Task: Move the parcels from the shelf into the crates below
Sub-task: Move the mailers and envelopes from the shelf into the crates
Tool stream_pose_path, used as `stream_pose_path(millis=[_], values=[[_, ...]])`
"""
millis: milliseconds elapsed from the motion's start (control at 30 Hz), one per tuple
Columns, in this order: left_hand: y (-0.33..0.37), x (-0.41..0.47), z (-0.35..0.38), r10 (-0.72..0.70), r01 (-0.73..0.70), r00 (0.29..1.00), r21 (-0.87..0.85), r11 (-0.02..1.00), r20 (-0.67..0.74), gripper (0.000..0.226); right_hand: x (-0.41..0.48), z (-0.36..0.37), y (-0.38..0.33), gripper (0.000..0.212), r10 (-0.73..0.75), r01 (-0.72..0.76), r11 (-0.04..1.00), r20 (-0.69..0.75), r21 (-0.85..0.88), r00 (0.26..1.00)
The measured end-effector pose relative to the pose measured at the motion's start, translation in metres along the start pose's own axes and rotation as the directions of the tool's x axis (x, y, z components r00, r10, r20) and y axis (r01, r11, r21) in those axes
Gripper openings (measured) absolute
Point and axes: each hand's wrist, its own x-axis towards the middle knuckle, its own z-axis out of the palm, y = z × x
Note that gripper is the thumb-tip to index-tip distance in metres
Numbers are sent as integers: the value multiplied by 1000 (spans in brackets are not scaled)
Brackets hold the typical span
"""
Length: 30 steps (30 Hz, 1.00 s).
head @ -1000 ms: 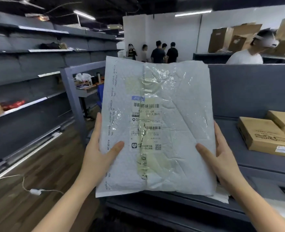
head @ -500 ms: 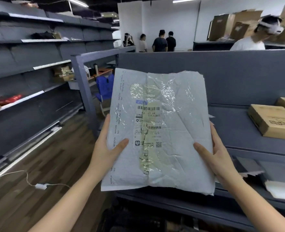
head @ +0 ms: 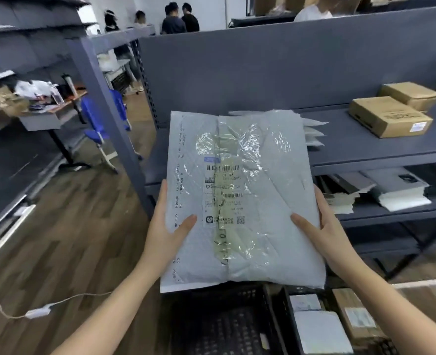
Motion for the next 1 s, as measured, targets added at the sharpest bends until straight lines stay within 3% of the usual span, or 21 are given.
stream_pose_path(millis=[267,433,567,733,867,1000], values=[[-38,-31,7,-82,82,994,-3,997,74,84,-36,10,43,71,156,-156,988,-8,-6,988],[-73,-70,24,-245,244,966,30,969,85,90,-66,9,81,81,257,-257,966,35,13,966],[-109,-111,38,-346,343,935,47,938,77,87,-94,10,120,92,423,-424,906,45,17,905],[-165,-161,50,-474,470,879,72,880,56,81,-117,23,172,48,555,-561,828,154,-8,817],[-230,-183,60,-613,605,787,112,788,62,87,-125,46,234,50,614,-627,779,206,0,762],[-330,-191,68,-588,576,805,137,806,75,109,-123,74,313,49,628,-654,756,259,16,733]])
